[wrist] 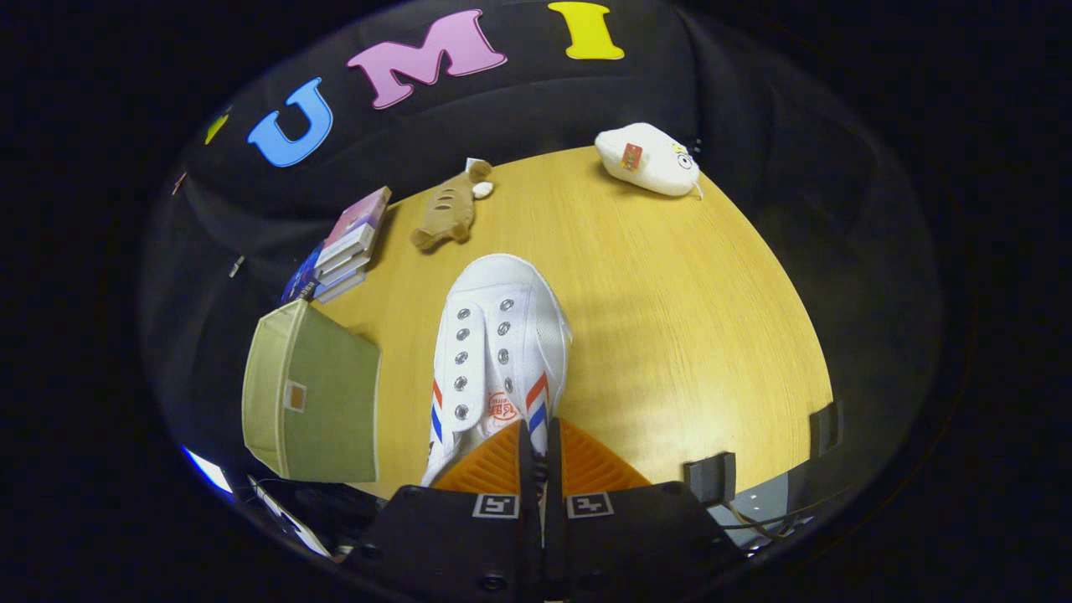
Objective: Open the storage box then place both shoes into the box .Put the left shoe in first, then the right shoe, with the right side of both shoes facing outward in a uniform manner.
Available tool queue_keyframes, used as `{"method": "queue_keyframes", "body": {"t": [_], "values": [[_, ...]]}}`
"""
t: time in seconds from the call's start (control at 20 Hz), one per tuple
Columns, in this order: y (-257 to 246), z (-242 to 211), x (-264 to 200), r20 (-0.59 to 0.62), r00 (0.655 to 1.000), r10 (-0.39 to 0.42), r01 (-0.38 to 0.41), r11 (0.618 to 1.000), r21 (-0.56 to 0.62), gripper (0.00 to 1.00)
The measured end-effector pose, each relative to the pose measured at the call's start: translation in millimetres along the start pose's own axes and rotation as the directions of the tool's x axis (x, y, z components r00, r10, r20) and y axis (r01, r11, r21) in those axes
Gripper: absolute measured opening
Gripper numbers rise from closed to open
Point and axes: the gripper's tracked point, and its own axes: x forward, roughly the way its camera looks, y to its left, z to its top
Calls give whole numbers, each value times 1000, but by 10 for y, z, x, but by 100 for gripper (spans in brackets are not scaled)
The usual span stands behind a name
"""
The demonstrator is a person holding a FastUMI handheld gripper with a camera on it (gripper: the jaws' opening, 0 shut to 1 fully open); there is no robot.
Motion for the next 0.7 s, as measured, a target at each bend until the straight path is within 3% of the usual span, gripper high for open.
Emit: {"method": "queue_keyframes", "body": {"t": [0.25, 0.7], "values": [[855, 54, -214, 20, 997, 80, -81, 995, 50, 6], [2344, -123, -183, 14, 980, 196, -196, 980, -30, 6]]}}
